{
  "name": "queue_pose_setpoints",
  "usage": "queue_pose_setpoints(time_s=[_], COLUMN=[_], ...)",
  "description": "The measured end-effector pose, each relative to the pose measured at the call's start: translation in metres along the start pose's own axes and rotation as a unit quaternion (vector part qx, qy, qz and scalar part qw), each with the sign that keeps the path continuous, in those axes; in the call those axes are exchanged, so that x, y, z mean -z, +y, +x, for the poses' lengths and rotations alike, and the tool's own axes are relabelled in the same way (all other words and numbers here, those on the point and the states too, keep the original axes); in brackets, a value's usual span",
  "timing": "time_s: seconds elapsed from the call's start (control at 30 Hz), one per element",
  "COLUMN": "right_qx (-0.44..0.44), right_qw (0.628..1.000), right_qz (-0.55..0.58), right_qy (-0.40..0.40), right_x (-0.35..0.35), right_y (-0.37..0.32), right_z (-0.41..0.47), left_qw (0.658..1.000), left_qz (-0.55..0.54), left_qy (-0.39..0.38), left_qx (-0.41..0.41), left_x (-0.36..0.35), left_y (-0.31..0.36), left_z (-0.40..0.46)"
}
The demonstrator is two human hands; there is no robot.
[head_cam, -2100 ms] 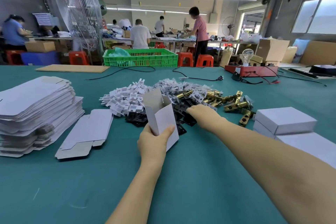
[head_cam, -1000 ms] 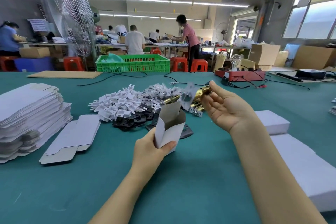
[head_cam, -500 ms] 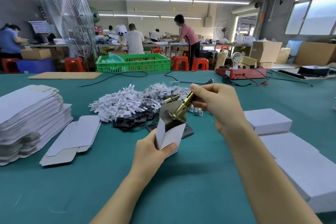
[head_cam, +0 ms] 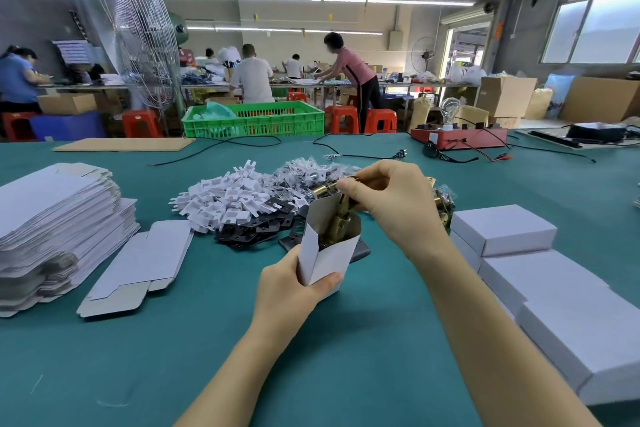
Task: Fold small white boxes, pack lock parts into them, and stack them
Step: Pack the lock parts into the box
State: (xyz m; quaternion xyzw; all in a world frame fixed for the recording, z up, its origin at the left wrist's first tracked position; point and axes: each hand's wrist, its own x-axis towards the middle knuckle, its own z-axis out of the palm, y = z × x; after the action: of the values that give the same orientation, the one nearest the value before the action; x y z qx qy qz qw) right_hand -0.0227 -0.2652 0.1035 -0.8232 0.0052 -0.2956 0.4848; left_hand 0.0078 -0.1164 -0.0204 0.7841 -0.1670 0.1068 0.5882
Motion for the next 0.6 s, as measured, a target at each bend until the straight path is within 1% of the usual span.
queue_pose_setpoints(time_s=[0.13, 0.27, 0.47, 0.6], right_qx=[0.047, 0.060, 0.111, 0.115], right_qw=[0.994, 0.992, 0.973, 0.968], right_qz=[-0.097, -0.111, -0.200, -0.224], right_qy=[0.002, 0.006, -0.007, -0.021], right_x=[-0.004, -0.002, -0.017, -0.017], right_y=[-0.005, -0.004, 0.002, 0.007], right_z=[-0.004, -0.005, -0.009, -0.007], left_qw=[1.000, 1.000, 1.000, 1.000], left_qz=[-0.006, -0.003, -0.011, 0.001], left_qy=[0.005, 0.014, 0.017, 0.020], left_qx=[0.002, -0.003, 0.009, 0.009], left_x=[0.000, -0.001, 0.000, -0.002], left_y=[0.001, 0.003, 0.004, 0.003], left_z=[0.000, -0.001, -0.001, 0.000])
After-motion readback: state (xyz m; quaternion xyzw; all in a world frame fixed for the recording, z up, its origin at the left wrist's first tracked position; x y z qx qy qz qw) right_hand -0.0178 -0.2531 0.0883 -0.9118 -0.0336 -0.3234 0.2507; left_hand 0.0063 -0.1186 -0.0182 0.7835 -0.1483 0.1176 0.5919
